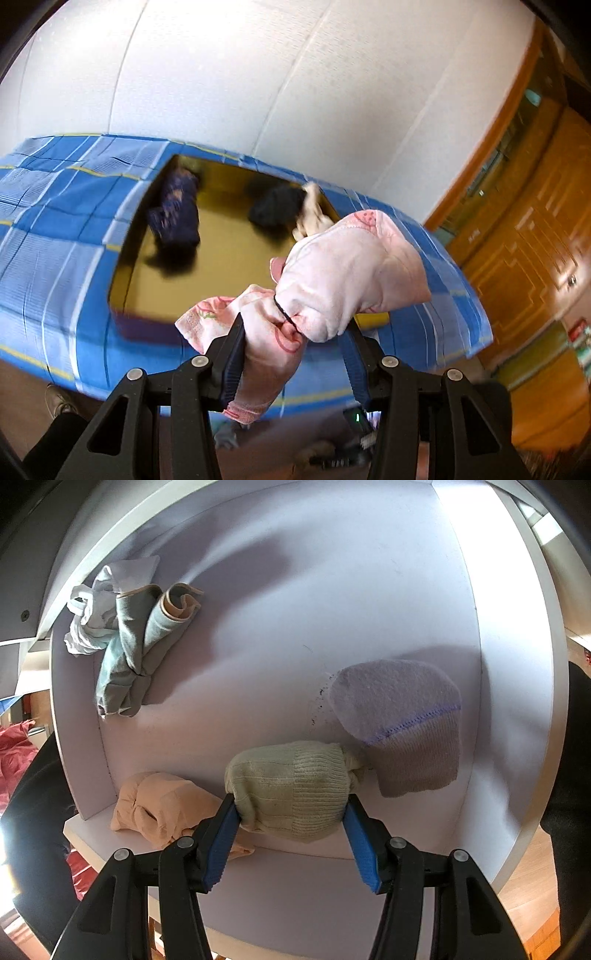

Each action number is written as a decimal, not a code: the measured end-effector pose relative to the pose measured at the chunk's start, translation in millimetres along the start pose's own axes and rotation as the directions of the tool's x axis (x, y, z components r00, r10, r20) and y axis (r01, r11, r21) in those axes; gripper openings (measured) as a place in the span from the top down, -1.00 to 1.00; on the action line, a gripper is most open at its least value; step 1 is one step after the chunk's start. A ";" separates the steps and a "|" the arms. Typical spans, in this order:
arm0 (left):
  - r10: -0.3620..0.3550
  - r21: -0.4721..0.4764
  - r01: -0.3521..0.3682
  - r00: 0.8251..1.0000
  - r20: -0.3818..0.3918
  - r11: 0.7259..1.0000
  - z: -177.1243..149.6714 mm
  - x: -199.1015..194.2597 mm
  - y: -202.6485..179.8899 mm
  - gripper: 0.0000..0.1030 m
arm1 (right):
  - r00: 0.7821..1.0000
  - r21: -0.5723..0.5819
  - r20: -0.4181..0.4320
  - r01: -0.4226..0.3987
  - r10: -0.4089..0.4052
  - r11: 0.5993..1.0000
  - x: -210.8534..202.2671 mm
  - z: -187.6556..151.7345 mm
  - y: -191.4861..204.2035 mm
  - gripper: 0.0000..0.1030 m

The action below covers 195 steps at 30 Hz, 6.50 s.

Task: Organize soft objects
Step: 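Lower the pink printed cloth into the tray and open the left gripper, then move the left tool back to the cabinet shelf, then close the left gripper on the grey-green socks, then lift the cream knit bundle off the shelf with the right gripper while the left gripper holds the grey-green socks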

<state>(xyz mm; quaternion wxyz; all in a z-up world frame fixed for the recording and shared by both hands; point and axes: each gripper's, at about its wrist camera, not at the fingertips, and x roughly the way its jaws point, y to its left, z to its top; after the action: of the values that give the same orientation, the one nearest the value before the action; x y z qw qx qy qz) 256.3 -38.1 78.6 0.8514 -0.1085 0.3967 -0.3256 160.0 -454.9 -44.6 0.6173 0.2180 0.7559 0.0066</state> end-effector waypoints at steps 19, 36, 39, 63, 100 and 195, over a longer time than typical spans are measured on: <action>0.148 -0.411 -0.183 0.982 -0.117 0.893 101.6 141.4 60.8 0.06 | 0.995 0.019 0.000 -0.097 0.097 0.995 -9.0 1.0 -4.5 -0.11; 0.303 -0.359 -0.329 0.944 -0.128 0.873 120.8 172.0 73.4 0.10 | 0.990 0.039 -0.005 -0.141 0.142 0.989 -12.6 2.5 -1.9 -0.11; 0.297 -0.331 -0.321 0.947 -0.122 0.888 119.3 170.1 70.0 0.05 | 0.990 0.038 -0.005 -0.140 0.141 0.989 -12.6 2.3 -2.1 -0.11; 0.071 -0.101 -0.070 0.997 0.006 0.992 49.4 79.0 16.9 -0.51 | 0.991 0.058 0.022 -0.134 0.133 0.989 -19.9 5.9 -6.2 -0.11; 0.365 0.570 -0.074 0.833 -0.416 0.818 -220.7 231.8 2.1 -0.54 | 0.995 0.126 0.020 -0.104 0.102 0.987 -15.6 2.8 -17.8 -0.11; 0.206 0.123 -0.166 0.795 -0.571 0.979 -218.3 138.0 73.3 0.38 | 0.934 0.041 0.231 -0.289 0.272 0.956 -137.1 -69.9 -3.3 -0.11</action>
<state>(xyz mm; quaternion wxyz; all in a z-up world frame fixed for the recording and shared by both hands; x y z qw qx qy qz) 193.0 -54.4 -181.8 0.7206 0.0638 0.6351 -0.2709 113.1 -486.1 98.7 0.6825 0.3458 0.6426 0.0422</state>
